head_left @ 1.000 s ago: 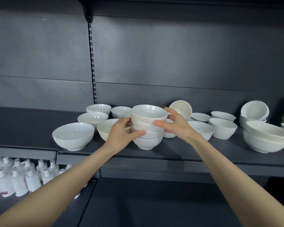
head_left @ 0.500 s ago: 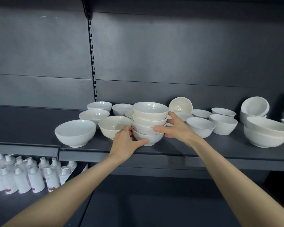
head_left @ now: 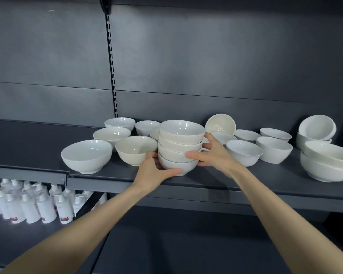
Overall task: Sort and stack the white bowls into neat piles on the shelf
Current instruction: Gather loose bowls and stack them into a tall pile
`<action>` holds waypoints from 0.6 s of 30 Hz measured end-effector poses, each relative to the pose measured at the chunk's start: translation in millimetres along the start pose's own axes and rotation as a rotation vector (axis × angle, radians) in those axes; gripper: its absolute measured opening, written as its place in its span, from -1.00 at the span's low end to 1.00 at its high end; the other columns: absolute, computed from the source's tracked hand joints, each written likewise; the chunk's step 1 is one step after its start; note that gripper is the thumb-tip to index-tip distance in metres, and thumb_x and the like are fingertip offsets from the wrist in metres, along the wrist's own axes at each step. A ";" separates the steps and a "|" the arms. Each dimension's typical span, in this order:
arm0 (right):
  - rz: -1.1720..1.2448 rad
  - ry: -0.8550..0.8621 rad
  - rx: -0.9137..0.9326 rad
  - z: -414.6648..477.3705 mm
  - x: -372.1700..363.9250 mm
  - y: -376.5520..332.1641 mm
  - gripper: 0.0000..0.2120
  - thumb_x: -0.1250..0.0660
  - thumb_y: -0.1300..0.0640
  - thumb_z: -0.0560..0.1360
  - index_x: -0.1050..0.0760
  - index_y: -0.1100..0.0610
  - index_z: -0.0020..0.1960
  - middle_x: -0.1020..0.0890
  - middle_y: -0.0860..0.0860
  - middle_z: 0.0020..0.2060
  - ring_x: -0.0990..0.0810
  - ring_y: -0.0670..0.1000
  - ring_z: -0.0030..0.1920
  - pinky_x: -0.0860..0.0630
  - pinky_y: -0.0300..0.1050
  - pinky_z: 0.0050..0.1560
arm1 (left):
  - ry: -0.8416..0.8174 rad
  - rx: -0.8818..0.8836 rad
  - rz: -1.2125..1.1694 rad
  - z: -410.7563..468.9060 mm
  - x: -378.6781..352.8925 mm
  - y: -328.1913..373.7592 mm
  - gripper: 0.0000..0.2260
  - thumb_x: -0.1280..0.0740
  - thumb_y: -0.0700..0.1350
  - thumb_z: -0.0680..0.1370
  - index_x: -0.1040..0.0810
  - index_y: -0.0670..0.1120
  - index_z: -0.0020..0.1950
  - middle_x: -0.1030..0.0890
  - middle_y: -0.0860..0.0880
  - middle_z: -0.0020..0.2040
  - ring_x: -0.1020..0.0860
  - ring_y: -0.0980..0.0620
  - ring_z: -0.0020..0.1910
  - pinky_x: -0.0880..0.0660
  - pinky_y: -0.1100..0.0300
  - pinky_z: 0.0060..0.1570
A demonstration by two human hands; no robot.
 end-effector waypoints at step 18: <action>0.000 -0.036 0.084 -13.0 20.1 -26.5 -0.30 -0.58 0.18 0.29 -0.38 0.00 0.35 -0.61 0.04 0.12 -0.64 0.02 0.08 -0.65 0.03 -0.02 | 0.037 -0.056 0.031 -16.1 -1.7 30.5 -0.26 -0.57 0.20 0.08 -0.50 -0.06 0.17 -0.65 0.06 0.07 -0.61 0.06 0.05 -0.57 0.03 0.10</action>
Point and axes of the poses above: each hand's wrist, its own z-axis towards the middle knuckle, its own x-axis out of the back of the hand, y = z × x, the point moved 4 cm from there along z, towards the middle knuckle
